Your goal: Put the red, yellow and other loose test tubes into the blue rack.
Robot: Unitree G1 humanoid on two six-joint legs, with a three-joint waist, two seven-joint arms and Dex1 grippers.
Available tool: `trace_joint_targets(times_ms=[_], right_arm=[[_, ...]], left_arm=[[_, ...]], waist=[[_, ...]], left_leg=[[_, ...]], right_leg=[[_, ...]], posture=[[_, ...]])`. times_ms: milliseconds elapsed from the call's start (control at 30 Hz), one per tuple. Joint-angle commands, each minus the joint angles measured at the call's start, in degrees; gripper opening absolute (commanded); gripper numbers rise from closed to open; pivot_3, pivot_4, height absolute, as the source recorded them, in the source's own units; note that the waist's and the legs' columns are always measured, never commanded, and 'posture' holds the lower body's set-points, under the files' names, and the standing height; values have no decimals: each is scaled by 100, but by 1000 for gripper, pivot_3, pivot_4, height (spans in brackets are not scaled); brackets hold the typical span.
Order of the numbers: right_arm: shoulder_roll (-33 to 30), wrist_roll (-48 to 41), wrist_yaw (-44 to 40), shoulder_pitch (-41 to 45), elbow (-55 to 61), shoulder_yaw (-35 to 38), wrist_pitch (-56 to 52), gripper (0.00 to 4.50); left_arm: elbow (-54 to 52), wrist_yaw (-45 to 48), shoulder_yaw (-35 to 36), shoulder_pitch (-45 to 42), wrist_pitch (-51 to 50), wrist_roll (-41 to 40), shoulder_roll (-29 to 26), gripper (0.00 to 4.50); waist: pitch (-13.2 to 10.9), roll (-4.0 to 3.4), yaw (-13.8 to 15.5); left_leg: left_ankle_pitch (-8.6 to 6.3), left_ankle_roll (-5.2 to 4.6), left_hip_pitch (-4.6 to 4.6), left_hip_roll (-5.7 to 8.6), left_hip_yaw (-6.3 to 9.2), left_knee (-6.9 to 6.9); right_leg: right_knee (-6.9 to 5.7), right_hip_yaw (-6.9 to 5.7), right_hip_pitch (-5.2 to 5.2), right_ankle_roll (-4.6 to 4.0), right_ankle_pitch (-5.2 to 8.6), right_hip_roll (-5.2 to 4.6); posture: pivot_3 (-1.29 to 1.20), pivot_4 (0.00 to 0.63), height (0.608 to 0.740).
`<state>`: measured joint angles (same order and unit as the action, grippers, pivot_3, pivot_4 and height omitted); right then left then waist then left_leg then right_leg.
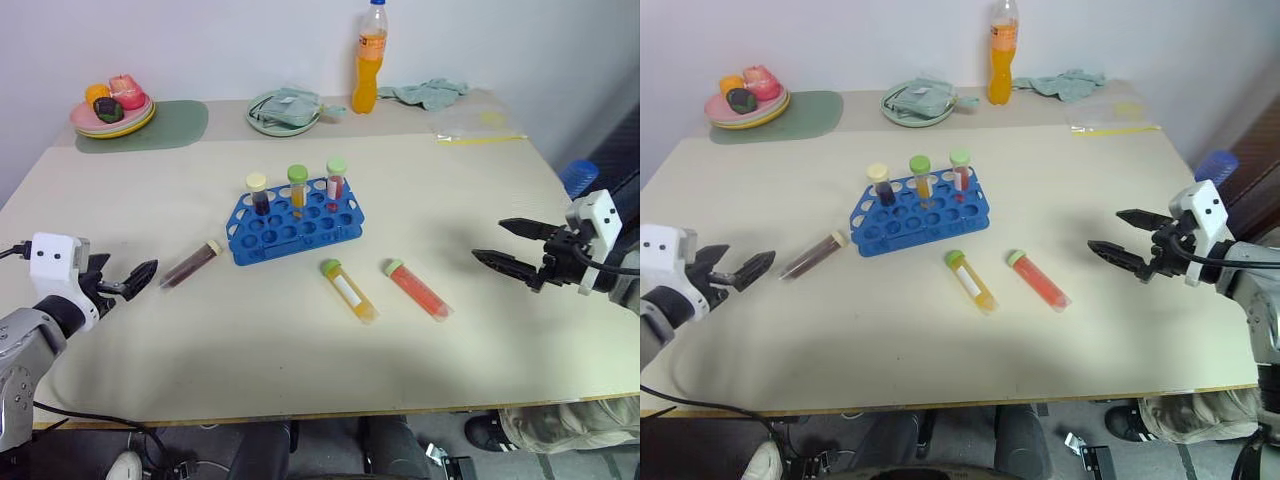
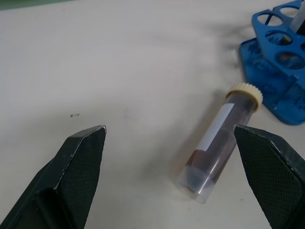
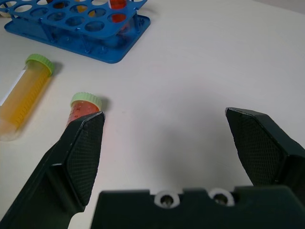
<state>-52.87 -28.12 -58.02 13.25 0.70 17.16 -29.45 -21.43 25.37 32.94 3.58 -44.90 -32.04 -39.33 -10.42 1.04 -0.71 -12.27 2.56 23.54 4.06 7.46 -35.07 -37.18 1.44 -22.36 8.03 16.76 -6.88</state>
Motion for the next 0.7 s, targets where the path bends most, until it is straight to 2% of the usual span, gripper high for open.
trace_joint_targets(times_ms=[33,367,567,700], right_arm=[[46,27,112,231,72,-12,77,4500],[160,165,485,371,271,-257,-20,4500],[149,116,810,298,669,-136,-373,4500],[11,275,979,292,1007,-341,-711,4500]], left_arm=[[-169,-40,220,-3,30,-70,-11,4382],[-112,-115,138,-279,93,-147,-48,4382],[-311,52,-228,-493,128,-275,19,4382],[-364,405,-603,-694,227,-432,57,4382]], waist=[[0,0,-6],[0,0,11],[0,0,9],[0,-1,15]], left_leg=[[0,0,0,0,-1,0],[0,0,1,1,0,-2],[0,0,1,2,0,0],[0,0,2,3,1,-1]], right_leg=[[0,0,-1,0,0,0],[0,0,2,0,0,0],[0,0,0,0,0,0],[0,0,0,0,0,1]], posture=[[0,150,740],[0,150,740],[0,150,740],[0,150,740]])
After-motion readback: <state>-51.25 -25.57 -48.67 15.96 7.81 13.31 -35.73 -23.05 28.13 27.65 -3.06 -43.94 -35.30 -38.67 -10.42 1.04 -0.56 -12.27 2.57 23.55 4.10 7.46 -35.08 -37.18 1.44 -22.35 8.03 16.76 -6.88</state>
